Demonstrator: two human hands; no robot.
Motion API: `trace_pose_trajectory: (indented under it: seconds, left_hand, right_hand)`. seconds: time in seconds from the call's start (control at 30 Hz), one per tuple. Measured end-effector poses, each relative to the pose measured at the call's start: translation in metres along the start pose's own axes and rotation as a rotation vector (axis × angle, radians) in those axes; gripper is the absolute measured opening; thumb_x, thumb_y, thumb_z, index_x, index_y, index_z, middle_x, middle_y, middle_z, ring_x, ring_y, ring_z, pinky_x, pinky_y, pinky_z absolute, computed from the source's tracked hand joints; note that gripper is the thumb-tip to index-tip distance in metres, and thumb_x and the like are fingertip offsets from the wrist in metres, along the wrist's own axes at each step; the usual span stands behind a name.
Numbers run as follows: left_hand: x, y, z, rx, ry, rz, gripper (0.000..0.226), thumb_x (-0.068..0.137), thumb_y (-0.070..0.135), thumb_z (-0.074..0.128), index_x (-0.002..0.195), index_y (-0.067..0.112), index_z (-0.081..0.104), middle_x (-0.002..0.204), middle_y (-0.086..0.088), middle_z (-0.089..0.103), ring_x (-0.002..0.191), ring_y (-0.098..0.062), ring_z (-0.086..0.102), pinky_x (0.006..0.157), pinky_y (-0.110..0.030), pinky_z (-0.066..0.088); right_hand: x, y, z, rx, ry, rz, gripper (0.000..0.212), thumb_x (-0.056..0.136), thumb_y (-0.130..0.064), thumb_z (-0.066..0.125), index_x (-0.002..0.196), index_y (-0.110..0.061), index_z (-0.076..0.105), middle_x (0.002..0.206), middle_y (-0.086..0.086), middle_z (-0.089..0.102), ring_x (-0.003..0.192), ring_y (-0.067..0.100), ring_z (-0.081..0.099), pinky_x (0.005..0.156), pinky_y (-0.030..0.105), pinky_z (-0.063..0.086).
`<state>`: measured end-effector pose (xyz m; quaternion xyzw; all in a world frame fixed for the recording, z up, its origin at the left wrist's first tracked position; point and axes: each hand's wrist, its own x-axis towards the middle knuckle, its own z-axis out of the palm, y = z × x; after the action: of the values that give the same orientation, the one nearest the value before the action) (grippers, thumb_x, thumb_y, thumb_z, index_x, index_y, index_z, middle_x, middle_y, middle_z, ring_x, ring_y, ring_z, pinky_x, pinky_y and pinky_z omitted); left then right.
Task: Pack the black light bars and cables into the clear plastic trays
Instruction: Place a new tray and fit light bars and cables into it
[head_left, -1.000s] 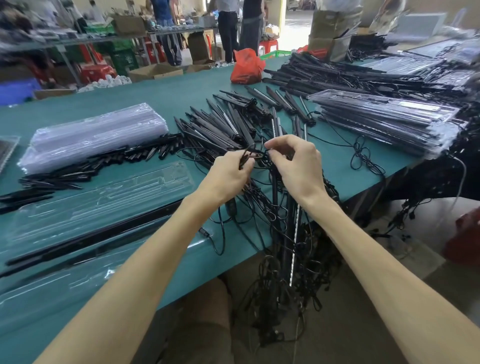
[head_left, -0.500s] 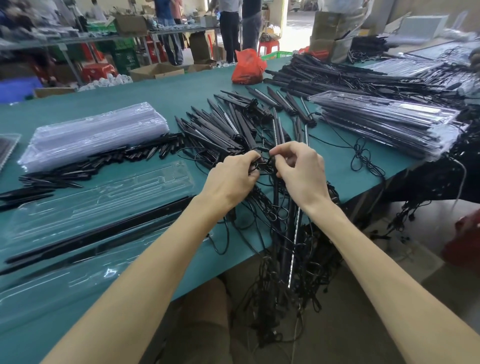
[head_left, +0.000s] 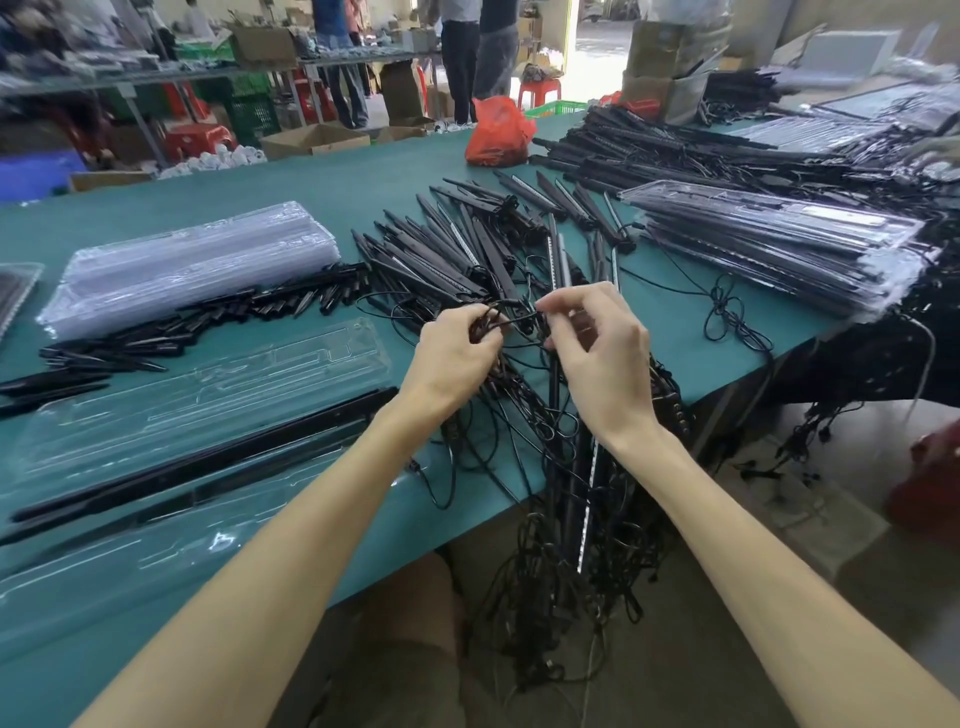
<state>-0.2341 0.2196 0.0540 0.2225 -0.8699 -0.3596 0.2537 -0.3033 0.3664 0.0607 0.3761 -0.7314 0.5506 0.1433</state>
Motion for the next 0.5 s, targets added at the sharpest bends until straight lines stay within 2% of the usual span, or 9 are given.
trace_pose_trajectory:
  seconds: [0.07,0.13,0.2,0.33,0.43,0.5]
  left_hand:
    - [0.002,0.006,-0.003,-0.193,0.01,-0.065,0.016,0.099,0.022,0.058,0.094,0.016,0.072,0.067,0.001,0.06,0.053,-0.012,0.05,0.049,-0.03,0.048]
    - [0.005,0.012,-0.006,-0.384,-0.053,-0.182,0.022,0.102,0.025,0.056,0.088,0.016,0.071,0.062,0.001,0.051,0.045,-0.011,0.041,0.039,-0.02,0.035]
    - [0.006,0.016,-0.012,-0.43,-0.175,-0.267,0.026,0.104,0.028,0.053,0.083,0.016,0.063,0.06,0.001,0.042,0.041,-0.01,0.033,0.037,-0.017,0.027]
    - [0.003,0.015,-0.021,-0.54,-0.512,-0.304,0.025,0.104,0.029,0.055,0.08,0.022,0.05,0.058,0.006,0.032,0.043,-0.008,0.024,0.037,-0.016,0.021]
    - [0.002,0.014,-0.016,-0.715,-0.541,-0.384,0.017,0.103,0.026,0.057,0.086,0.023,0.06,0.064,0.003,0.025,0.042,-0.006,0.021,0.036,-0.016,0.018]
    - [0.003,0.016,-0.012,-0.82,-0.515,-0.46,0.008,0.101,0.026,0.058,0.1,0.024,0.066,0.062,0.005,0.024,0.041,-0.005,0.02,0.035,-0.016,0.015]
  right_hand:
    - [0.0,-0.004,0.003,0.004,0.002,-0.048,0.016,0.096,0.0,0.06,0.101,-0.011,0.071,0.103,-0.002,0.063,0.085,0.008,0.064,0.08,0.025,0.055]
    - [0.001,-0.006,0.007,0.003,-0.021,-0.085,0.018,0.095,0.003,0.06,0.101,-0.009,0.071,0.103,-0.002,0.063,0.088,0.004,0.062,0.08,0.018,0.051]
    - [0.001,-0.006,0.008,0.033,-0.041,-0.058,0.018,0.095,0.002,0.06,0.103,-0.009,0.071,0.104,-0.002,0.064,0.089,0.005,0.063,0.08,0.017,0.051]
    - [0.001,-0.001,0.003,0.138,-0.045,0.074,0.019,0.098,-0.002,0.055,0.107,-0.011,0.069,0.103,-0.001,0.068,0.083,0.01,0.068,0.076,0.021,0.053]
    - [-0.002,0.002,-0.001,0.187,-0.047,0.151,0.023,0.1,-0.002,0.049,0.111,-0.01,0.068,0.101,-0.001,0.07,0.078,0.01,0.07,0.076,0.021,0.054]
    - [-0.004,0.004,-0.003,0.175,-0.043,0.176,0.021,0.1,-0.003,0.052,0.114,-0.012,0.064,0.106,0.0,0.066,0.083,0.008,0.068,0.079,0.019,0.053]
